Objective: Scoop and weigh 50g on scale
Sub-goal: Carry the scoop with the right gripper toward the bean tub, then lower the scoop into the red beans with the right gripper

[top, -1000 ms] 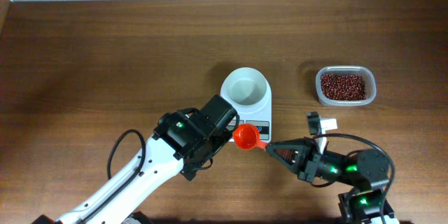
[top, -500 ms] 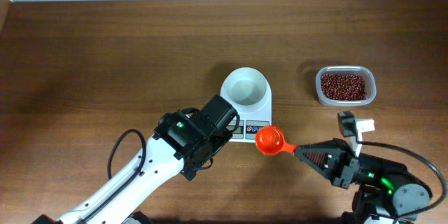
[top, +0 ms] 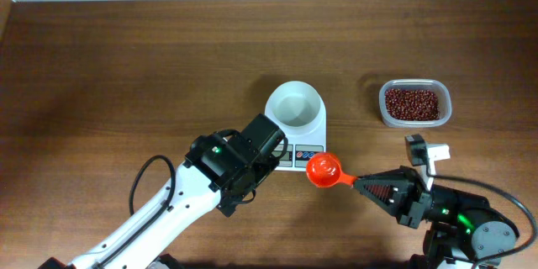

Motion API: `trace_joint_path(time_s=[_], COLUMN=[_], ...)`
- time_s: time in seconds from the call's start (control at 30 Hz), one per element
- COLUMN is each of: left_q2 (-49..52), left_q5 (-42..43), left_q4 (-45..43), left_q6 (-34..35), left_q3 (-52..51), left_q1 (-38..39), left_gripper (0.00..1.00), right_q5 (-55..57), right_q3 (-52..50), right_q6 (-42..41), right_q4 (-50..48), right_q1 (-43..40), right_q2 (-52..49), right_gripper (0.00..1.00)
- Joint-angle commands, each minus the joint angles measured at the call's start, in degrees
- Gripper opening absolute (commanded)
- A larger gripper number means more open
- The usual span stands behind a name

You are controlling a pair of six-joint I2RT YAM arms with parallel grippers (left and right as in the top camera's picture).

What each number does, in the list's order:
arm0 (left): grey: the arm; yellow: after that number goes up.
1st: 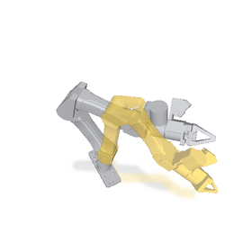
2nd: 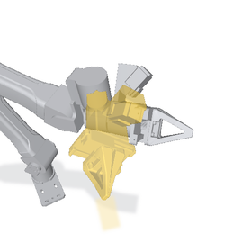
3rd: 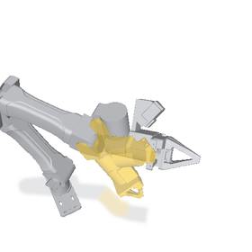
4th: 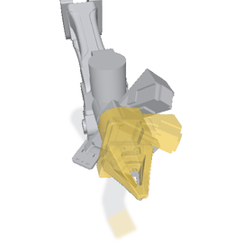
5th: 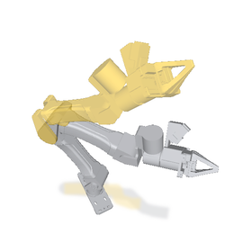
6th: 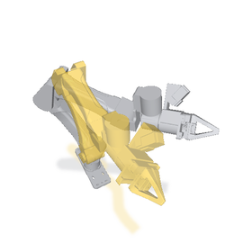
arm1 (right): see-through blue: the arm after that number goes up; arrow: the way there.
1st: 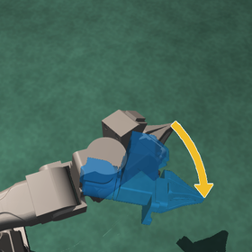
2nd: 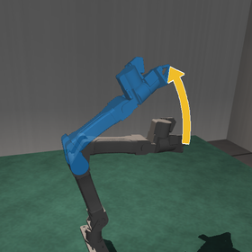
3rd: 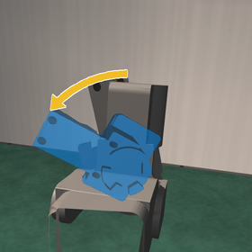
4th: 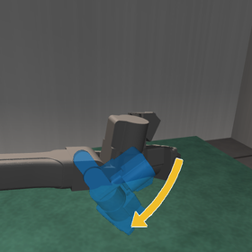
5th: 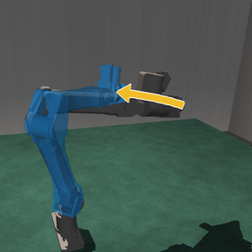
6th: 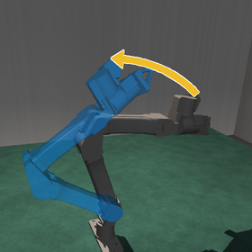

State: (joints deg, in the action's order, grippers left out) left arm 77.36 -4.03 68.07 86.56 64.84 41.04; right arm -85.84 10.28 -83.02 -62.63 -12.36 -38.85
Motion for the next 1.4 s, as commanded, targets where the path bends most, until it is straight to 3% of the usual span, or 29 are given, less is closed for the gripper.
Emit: trace_joint_path(time_s=[0.0, 0.2, 0.33, 0.47, 0.6, 0.73, 0.97, 1.17, 1.37], left_q2=[0.31, 0.31, 0.31, 0.31, 0.31, 0.31, 0.31, 0.31, 0.31], left_q5=[-0.46, -0.46, -0.46, -0.46, -0.46, -0.46, -0.46, -0.46, -0.48], left_q4=[0.09, 0.09, 0.09, 0.09, 0.09, 0.09, 0.11, 0.11, 0.11], left_q6=[-0.07, -0.09, -0.07, -0.09, -0.09, -0.07, -0.09, -0.07, -0.07], left_q3=[0.87, 0.87, 0.87, 0.87, 0.87, 0.87, 0.87, 0.87, 0.87], left_q1=[0.22, 0.22, 0.22, 0.22, 0.22, 0.22, 0.22, 0.22, 0.22], left_gripper=[0.99, 0.99, 0.99, 0.99, 0.99, 0.99, 0.99, 0.99, 0.99], right_q5=[7.30, 18.29, 17.00, 13.70, 13.51, 17.79, 21.03, 20.35, 30.47], right_q3=[0.68, 0.76, 4.24, 8.72, 10.56, 10.56, 10.69, 15.89, 22.56], right_q6=[16.94, 34.40, 33.88, 30.03, 32.28, 47.60, 48.52, 49.59, 69.66], right_q4=[1.05, 1.29, 1.31, 2.03, 4.20, 18.38, 21.16, 31.52, 59.39], right_q1=[-0.48, -0.87, -5.40, -5.33, -5.33, -5.22, -3.30, -3.30, -0.68], right_q2=[-1.33, -14.73, -18.53, -19.54, -20.04, -20.87, -20.87, -20.87, -20.70], right_gripper=[0.04, 0.04, 0.04, 0.04, 0.04, 0.04, 0.04, 0.04, 0.04])
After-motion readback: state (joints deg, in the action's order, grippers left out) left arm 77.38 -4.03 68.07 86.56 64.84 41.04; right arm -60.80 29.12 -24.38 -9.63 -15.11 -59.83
